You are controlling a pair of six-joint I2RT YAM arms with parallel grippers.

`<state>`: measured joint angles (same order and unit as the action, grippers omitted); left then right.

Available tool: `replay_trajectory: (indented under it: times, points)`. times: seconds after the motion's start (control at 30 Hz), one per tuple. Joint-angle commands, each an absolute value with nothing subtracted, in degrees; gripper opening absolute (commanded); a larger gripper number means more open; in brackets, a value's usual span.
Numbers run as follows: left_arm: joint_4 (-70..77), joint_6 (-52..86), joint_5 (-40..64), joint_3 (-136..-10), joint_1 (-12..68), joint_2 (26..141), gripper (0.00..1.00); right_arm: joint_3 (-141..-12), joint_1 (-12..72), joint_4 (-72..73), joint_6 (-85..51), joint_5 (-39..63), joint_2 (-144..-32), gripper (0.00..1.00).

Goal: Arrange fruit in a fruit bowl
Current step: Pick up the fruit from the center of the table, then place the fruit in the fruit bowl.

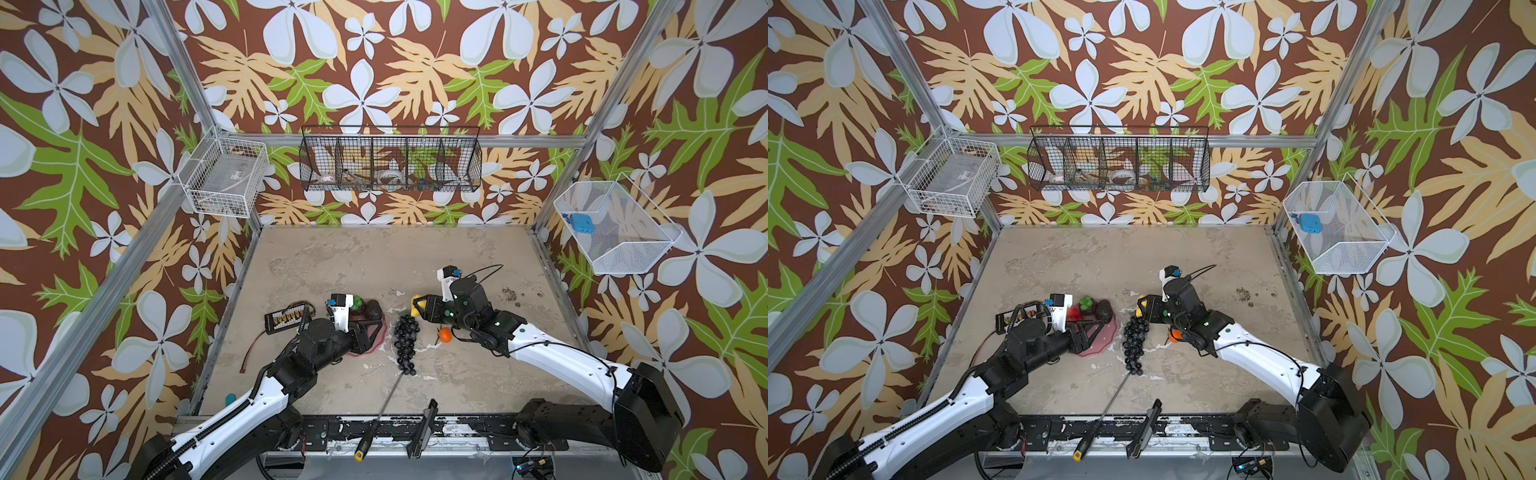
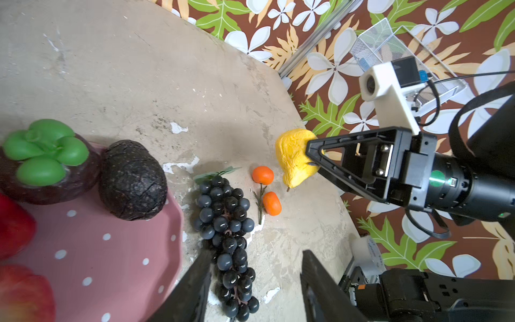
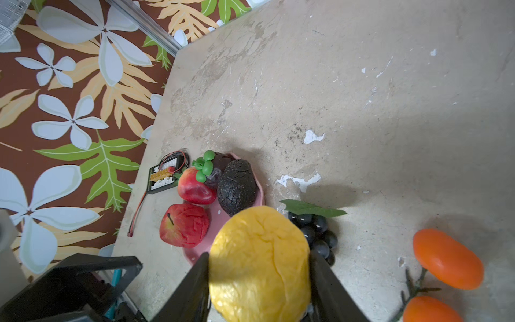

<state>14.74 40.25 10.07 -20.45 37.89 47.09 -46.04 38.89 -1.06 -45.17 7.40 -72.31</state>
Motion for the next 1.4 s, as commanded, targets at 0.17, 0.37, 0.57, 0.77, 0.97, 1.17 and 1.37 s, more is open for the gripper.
replay_trajectory:
  times: [0.17, 0.37, 0.57, 0.77, 0.97, 1.17, 1.37]
  points:
    - [28.43, 43.65, 16.32, -20.19, 38.56, 53.06, 0.43, -45.35, 40.33, 6.23, -50.47, 12.96, -71.83, 0.51]
    - [31.41, 44.57, 15.62, -20.13, 39.37, 55.61, 0.40, -45.11, 41.77, 8.08, -51.23, 13.41, -72.40, 0.51]
    - [31.63, 44.82, 16.52, -20.98, 39.72, 57.60, 0.34, -45.18, 42.15, 8.68, -51.24, 14.06, -72.60, 0.51]
    - [31.53, 44.69, 17.01, -21.71, 39.81, 58.95, 0.27, -45.11, 42.80, 9.37, -51.50, 14.24, -72.95, 0.51]
    - [30.76, 43.98, 17.85, -22.41, 40.17, 59.85, 0.20, -45.74, 43.09, 9.10, -51.33, 14.25, -73.26, 0.51]
    - [30.46, 43.99, 17.40, -22.33, 40.17, 59.90, 0.18, -45.65, 43.49, 9.24, -51.59, 13.97, -73.13, 0.51]
    - [30.12, 43.78, 17.42, -22.77, 40.17, 60.47, 0.18, -45.44, 43.99, 8.91, -51.50, 13.79, -72.86, 0.51]
